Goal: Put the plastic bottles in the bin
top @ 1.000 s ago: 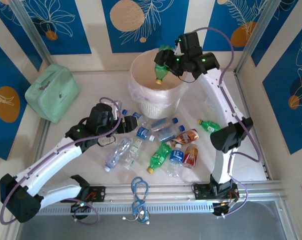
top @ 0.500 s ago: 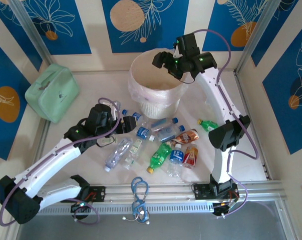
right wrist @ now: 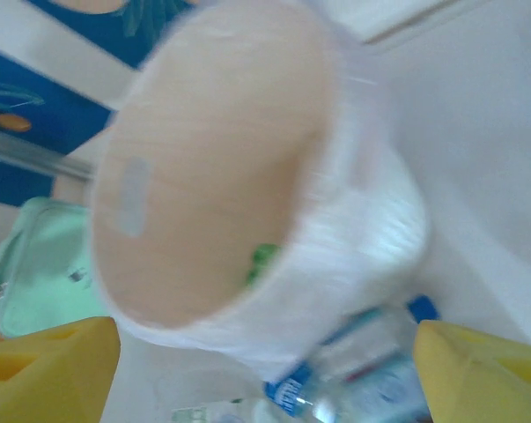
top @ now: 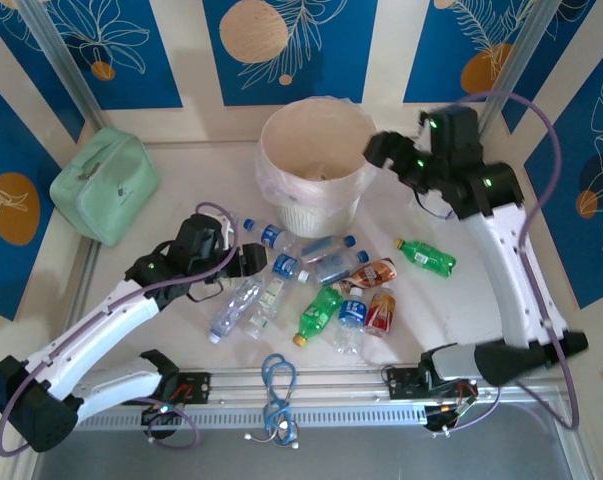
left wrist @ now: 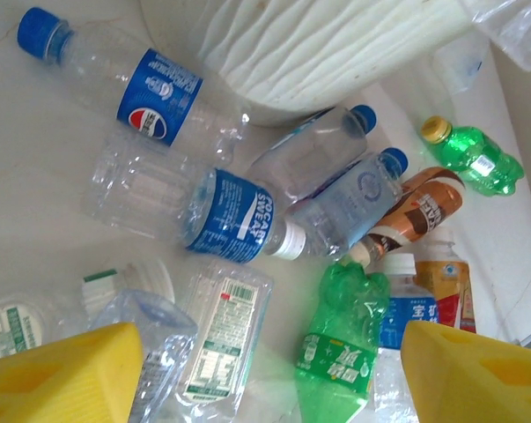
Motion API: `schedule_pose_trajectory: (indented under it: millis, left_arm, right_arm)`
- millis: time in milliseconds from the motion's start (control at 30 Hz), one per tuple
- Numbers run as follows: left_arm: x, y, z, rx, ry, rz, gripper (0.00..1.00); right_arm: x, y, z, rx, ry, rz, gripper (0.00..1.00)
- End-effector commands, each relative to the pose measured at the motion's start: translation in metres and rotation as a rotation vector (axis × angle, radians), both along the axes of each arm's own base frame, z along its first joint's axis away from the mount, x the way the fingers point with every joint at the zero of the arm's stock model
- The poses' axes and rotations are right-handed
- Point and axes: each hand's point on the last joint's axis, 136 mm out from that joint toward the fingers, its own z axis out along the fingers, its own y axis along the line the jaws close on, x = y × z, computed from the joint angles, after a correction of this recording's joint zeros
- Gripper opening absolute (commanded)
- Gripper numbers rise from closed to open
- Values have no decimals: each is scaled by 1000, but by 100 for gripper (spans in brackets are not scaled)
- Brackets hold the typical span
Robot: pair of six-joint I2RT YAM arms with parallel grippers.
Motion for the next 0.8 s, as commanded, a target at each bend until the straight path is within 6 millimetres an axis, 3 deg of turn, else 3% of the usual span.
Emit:
schedule_pose_trajectory:
  millis: [0,100,267,400,533,767]
  left_arm:
    - [-15,17,-18,80,43,-8,77]
    - [-30,34,-35,154,96,2,76]
    - [-50,58,-59,226,167,42,75]
    - [-59,62,-75,228,226,64,74]
    - [-65,54,-85,195,278,48,76]
    - [-76,64,-109,246,351,71,79]
  right_arm:
    - [-14,-26,-47,30,112,-70,87]
    - [-32,-37,-74,31,158,-91,88]
    - [-55,-36,-117,46,245,-89,87]
    - [-70,-31,-144,73,298,-89,87]
    - [-82,-24,-161,83,330,-75,87]
    - [-93,-22,-175,74,357,-76,87]
